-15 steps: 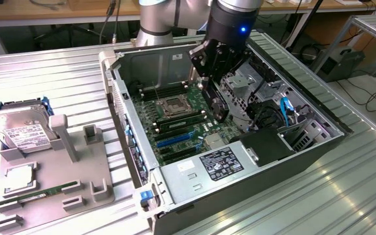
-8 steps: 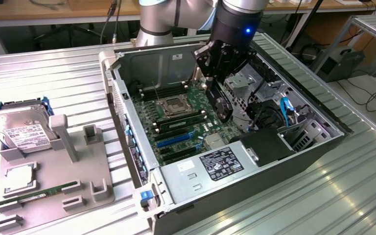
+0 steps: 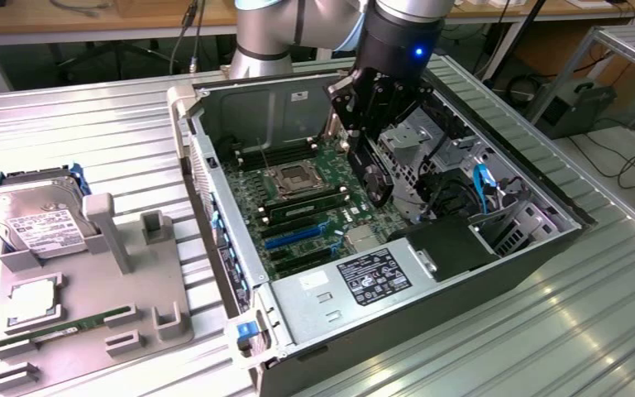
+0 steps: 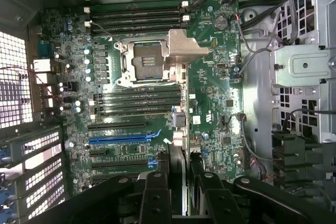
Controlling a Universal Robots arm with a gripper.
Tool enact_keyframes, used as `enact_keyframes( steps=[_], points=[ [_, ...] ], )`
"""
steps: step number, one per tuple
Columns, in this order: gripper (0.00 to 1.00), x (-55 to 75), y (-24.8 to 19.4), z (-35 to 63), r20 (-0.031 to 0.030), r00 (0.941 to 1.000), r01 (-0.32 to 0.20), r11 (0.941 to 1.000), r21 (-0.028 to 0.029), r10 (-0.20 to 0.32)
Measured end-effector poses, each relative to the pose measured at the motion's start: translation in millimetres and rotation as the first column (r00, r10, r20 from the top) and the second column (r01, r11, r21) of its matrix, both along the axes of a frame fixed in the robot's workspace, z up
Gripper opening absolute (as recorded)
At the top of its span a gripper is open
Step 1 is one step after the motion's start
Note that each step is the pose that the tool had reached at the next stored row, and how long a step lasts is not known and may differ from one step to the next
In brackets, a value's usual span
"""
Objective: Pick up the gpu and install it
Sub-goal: 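Pick up the gpu and move the gpu toward the slot, then insert the gpu into the slot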
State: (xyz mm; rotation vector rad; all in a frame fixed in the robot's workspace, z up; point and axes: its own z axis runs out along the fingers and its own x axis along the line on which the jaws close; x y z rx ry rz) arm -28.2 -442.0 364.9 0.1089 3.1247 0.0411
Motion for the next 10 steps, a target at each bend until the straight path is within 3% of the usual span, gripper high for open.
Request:
enact_keyframes(
  steps=[10],
  points=[
    [0.26,0.0,0.0,0.0,0.0000,0.9998,-0.019,0.9998,0.0000,0.019]
  ],
)
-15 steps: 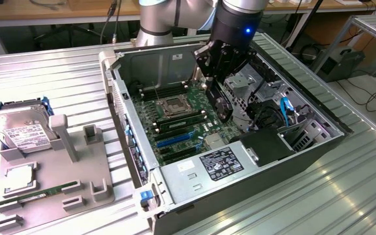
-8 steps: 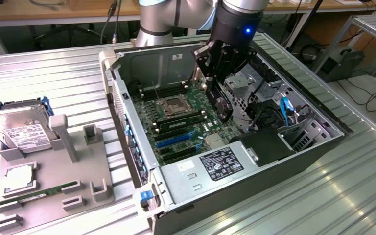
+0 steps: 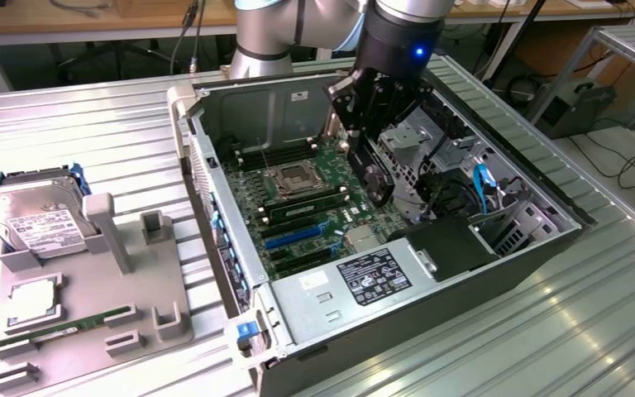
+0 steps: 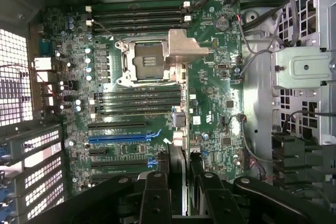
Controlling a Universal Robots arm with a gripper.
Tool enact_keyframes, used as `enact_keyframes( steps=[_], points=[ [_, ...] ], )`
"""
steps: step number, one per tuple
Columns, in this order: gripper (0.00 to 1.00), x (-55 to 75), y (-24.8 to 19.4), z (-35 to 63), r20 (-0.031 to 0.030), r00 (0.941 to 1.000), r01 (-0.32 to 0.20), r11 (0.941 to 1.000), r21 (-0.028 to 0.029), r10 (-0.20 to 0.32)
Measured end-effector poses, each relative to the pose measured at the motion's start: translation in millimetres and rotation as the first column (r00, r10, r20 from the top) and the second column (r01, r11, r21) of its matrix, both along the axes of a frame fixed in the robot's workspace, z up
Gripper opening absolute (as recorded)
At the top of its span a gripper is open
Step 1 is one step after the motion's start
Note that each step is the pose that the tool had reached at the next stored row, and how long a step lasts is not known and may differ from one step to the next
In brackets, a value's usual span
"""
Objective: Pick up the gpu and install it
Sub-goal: 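Insert the gpu into the slot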
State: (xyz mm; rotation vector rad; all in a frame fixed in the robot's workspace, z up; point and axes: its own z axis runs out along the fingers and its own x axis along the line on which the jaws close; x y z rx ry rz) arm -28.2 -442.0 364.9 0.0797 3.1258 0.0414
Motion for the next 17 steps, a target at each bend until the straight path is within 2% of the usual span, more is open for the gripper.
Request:
enact_keyframes(
  steps=[8,11,14,17],
  points=[
    [0.26,0.0,0.0,0.0,0.0000,0.9977,-0.067,0.9977,0.0000,0.067],
    [0.26,0.0,0.0,0.0,0.0000,0.9869,-0.161,0.9869,0.0000,0.161],
    [0.26,0.0,0.0,0.0,0.0000,0.9787,-0.205,0.9787,0.0000,0.205],
    [0.26,0.0,0.0,0.0,0.0000,0.9660,-0.259,0.9660,0.0000,0.259]
  ],
)
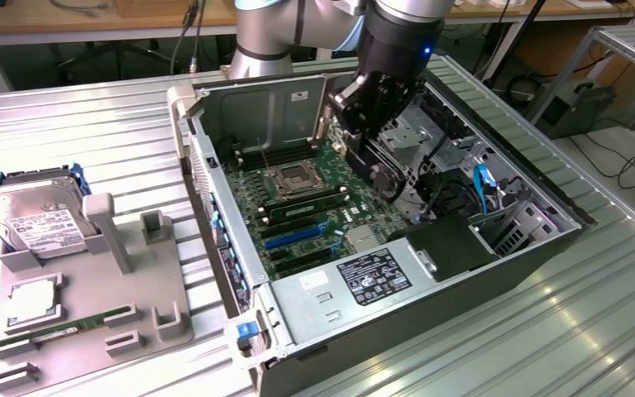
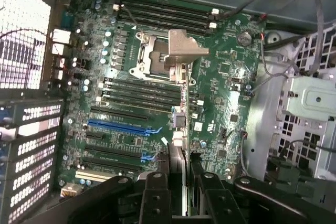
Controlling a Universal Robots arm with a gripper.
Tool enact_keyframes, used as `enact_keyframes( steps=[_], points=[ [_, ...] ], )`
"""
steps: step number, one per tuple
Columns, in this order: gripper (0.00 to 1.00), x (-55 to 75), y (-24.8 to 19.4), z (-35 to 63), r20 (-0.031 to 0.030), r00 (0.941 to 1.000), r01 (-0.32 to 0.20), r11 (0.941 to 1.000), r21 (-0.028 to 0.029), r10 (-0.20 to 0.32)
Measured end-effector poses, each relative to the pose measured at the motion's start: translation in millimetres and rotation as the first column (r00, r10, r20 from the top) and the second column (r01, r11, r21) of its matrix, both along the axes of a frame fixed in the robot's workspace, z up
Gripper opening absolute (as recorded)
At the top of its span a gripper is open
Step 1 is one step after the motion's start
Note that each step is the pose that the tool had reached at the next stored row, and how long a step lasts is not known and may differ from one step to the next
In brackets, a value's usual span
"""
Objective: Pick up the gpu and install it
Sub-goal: 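Insert the gpu into the slot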
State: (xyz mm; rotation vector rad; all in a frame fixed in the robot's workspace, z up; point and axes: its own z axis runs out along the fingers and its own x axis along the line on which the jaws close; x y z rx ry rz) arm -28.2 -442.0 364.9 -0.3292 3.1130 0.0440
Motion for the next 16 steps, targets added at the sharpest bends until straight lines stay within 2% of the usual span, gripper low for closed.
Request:
enact_keyframes(
  steps=[2,5,8,10,12,16],
  points=[
    [0.26,0.0,0.0,0.0,0.0000,0.9991,-0.043,0.9991,-0.0001,0.043],
    [0.26,0.0,0.0,-0.1,0.0000,0.9935,-0.113,0.9935,0.0000,0.113],
    [0.26,0.0,0.0,-0.1,0.0000,0.9890,-0.148,0.9890,-0.0001,0.148],
    [0.26,0.0,0.0,-0.2,0.0000,0.9844,-0.176,0.9844,0.0000,0.176],
    [0.26,0.0,0.0,-0.2,0.0000,0.9773,-0.212,0.9773,0.0000,0.212],
    [0.26,0.0,0.0,-0.2,0.0000,0.9672,-0.254,0.9672,-0.0001,0.254]
  ],
)
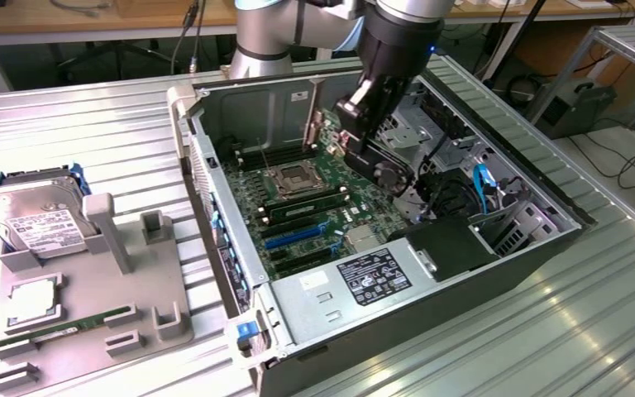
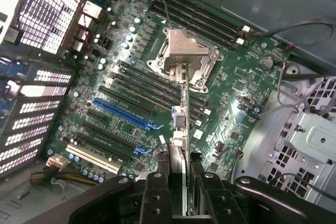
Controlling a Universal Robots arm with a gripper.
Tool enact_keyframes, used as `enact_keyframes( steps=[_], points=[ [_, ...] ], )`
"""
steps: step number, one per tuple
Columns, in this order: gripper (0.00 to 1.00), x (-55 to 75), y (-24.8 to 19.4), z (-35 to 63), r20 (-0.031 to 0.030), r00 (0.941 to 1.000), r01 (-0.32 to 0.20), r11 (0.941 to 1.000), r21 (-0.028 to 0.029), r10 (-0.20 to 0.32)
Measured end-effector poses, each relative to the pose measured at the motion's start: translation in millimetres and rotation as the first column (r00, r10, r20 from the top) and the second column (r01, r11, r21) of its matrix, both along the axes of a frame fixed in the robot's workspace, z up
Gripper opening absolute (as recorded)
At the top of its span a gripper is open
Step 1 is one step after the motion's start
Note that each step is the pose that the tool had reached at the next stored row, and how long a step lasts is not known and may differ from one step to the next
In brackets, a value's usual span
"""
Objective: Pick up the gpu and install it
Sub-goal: 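Insert the gpu into the slot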
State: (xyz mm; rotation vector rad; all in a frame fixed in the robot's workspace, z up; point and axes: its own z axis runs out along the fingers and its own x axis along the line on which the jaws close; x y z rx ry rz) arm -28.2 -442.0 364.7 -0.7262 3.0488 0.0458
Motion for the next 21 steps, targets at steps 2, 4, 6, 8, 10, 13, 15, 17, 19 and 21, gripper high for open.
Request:
enact_keyframes(
  steps=[2,4,6,8,10,13,15,17,19,21],
  points=[
    [0.26,0.0,0.0,0.0,0.0000,0.9998,-0.018,0.9998,0.0000,0.018],
    [0.26,0.0,0.0,0.0,0.0000,0.9994,-0.036,0.9994,0.0000,0.036],
    [0.26,0.0,0.0,0.0,0.0000,0.9986,-0.054,0.9986,0.0001,0.054],
    [0.26,0.0,0.0,0.0,0.0000,0.9970,-0.077,0.9970,0.0000,0.077],
    [0.26,0.0,0.0,0.0,0.0000,0.9948,-0.102,0.9948,0.0000,0.102],
    [0.26,0.0,0.0,0.0,0.0000,0.9907,-0.136,0.9907,0.0000,0.136],
    [0.26,0.0,0.0,0.0,0.0000,0.9880,-0.155,0.9880,0.0001,0.155],
    [0.26,0.0,0.0,0.0,0.0000,0.9848,-0.174,0.9848,0.0000,0.174],
    [0.26,0.0,0.0,0.0,0.0000,0.9813,-0.193,0.9813,0.0000,0.193],
    [0.26,0.0,0.0,0.0,0.0000,0.9745,-0.225,0.9745,0.0000,0.225]
  ],
)
